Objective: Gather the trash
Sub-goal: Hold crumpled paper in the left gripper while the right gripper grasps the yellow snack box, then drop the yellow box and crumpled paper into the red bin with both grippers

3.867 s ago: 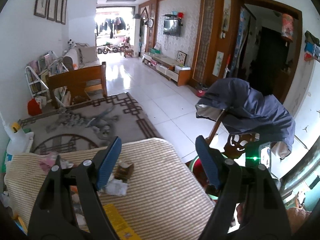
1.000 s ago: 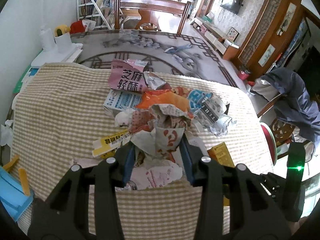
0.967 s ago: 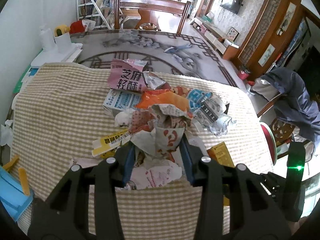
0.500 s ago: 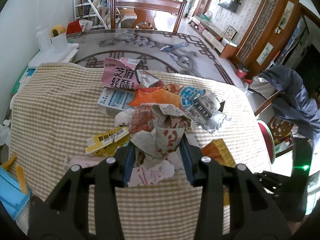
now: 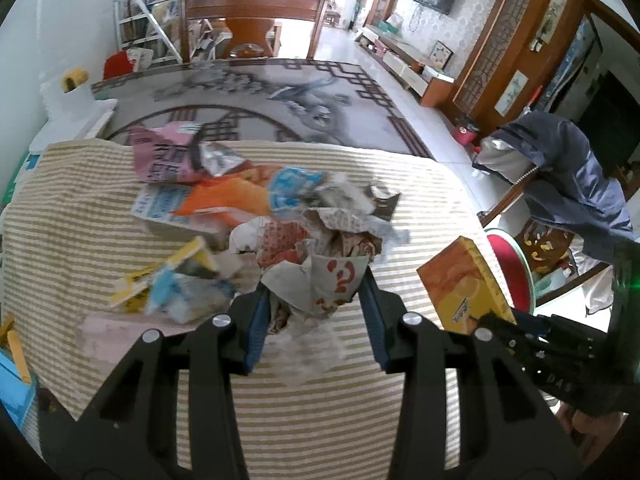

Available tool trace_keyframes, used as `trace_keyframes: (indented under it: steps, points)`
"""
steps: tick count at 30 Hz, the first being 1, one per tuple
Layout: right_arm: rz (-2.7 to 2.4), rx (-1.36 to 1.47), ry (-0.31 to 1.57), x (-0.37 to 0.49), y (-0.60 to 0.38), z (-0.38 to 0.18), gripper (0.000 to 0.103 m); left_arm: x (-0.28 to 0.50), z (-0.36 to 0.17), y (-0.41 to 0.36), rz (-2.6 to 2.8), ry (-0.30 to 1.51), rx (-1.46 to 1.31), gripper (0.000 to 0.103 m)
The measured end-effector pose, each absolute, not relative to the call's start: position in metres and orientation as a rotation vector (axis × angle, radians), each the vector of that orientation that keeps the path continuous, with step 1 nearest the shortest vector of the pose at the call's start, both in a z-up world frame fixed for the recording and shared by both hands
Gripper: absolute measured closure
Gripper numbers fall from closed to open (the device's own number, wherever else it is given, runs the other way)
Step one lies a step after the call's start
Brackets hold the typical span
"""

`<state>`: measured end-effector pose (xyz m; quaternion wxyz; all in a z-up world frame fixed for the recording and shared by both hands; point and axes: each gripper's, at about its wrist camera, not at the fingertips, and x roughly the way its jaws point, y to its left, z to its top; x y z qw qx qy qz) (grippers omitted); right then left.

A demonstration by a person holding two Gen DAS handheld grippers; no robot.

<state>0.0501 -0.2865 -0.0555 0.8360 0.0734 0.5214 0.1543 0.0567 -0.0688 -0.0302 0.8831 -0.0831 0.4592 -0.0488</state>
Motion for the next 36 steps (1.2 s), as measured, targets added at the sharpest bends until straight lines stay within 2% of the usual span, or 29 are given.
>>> trace_keyframes:
  steps: [14, 24, 25, 28, 36]
  points:
    - [0.105, 0.285, 1.097, 0.082, -0.459, -0.074, 0.067, 0.078, -0.04, -0.197, -0.196, 1.004, -0.096, 0.063]
    - [0.015, 0.293, 1.157, 0.112, -0.529, -0.111, 0.066, 0.096, -0.042, -0.248, -0.201, 1.03, -0.052, 0.063]
    - [0.012, 0.298, 1.157, 0.113, -0.533, -0.113, 0.064, 0.098, -0.042, -0.251, -0.2, 1.033, -0.05, 0.063]
    - [-0.003, 0.304, 1.16, 0.116, -0.544, -0.118, 0.039, 0.107, -0.045, -0.264, -0.214, 1.046, -0.041, 0.063]
    - [-0.094, 0.382, 1.14, 0.097, -0.583, -0.115, 0.033, 0.131, -0.056, -0.339, -0.406, 1.071, 0.0, 0.063]
